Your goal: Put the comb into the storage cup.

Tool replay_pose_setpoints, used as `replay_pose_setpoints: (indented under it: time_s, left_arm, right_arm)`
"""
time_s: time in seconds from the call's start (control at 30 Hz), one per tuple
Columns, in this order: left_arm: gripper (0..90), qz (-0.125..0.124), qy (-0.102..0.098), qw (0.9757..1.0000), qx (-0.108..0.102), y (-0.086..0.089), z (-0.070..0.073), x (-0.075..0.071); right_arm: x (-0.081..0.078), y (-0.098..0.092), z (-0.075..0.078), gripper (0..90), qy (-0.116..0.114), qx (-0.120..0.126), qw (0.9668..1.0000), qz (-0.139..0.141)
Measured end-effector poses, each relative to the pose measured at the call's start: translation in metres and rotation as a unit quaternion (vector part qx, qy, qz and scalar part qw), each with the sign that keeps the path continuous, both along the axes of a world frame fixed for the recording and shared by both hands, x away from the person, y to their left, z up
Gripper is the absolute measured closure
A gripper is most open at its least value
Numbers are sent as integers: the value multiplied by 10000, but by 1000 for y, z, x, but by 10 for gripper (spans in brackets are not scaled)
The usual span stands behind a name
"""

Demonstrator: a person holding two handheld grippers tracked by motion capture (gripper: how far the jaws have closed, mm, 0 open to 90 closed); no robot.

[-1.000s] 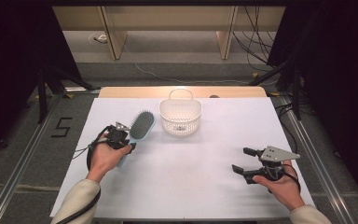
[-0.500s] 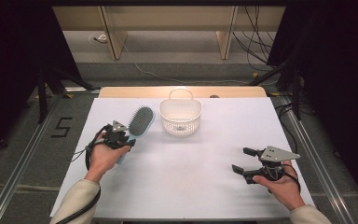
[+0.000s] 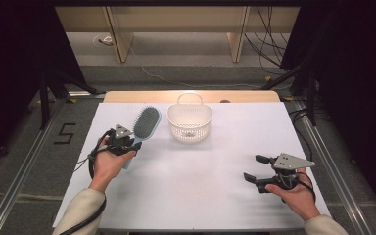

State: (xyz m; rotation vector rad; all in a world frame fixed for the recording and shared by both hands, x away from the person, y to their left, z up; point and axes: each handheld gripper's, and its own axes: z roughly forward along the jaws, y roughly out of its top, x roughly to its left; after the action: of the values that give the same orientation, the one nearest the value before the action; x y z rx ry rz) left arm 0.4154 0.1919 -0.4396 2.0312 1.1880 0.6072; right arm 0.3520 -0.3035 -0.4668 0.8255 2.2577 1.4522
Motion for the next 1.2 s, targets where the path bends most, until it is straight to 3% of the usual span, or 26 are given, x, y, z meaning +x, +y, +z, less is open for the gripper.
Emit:
replay_pose_setpoints:
  time_s: [0.6, 1.2]
  left_arm:
    - [700, 85, -284, 9993, -233, 2, 1, -1]
    - [699, 55, -568, 9982, -207, 2, 4, -3]
  right_arm:
    - [0, 0, 0, 174, 5, 21, 10000, -9]
    - [0, -1, 0, 174, -2, 3, 10000, -13]
